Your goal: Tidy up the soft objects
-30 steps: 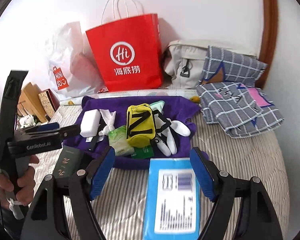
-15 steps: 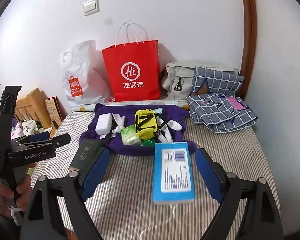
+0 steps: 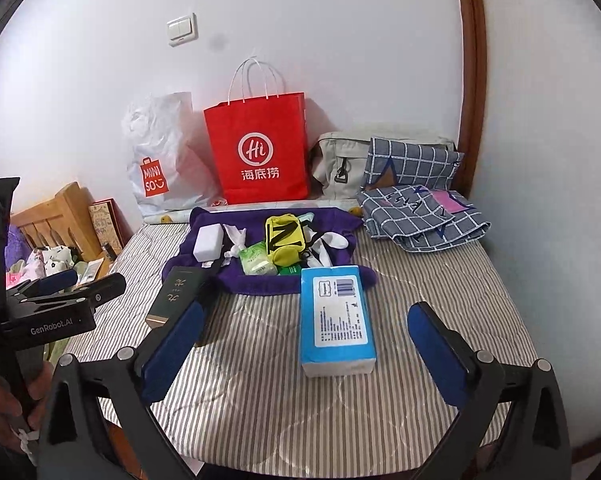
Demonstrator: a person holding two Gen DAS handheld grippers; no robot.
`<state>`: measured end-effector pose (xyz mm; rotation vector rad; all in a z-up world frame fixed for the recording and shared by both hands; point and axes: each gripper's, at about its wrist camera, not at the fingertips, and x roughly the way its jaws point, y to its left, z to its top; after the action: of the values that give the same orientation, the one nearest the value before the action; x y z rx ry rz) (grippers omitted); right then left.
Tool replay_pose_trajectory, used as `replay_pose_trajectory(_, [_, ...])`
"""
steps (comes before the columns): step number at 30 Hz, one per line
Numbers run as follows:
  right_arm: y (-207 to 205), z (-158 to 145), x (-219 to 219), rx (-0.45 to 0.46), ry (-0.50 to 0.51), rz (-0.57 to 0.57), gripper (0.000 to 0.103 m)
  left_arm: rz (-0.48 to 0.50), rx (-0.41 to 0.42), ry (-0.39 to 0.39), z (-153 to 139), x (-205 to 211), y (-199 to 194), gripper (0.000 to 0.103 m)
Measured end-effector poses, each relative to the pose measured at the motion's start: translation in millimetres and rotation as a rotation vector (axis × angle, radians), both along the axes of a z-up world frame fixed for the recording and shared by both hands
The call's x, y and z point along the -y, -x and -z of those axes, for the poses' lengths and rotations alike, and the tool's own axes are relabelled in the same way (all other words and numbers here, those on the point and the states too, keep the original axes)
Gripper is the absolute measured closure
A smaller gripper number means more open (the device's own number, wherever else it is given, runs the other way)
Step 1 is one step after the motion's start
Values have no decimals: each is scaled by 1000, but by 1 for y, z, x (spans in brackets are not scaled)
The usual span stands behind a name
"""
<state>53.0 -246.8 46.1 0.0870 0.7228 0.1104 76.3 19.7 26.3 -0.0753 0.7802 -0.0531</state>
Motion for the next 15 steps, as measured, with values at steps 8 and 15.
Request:
replay_pose_trajectory(8, [8,-2,-1,-1,-4,-5,2,-16,6,-4,-3,-1,12,0])
replay_pose_trajectory(15, [13,-3,2,3,-5,5,2,-13,8,-9,-4,1,16,0])
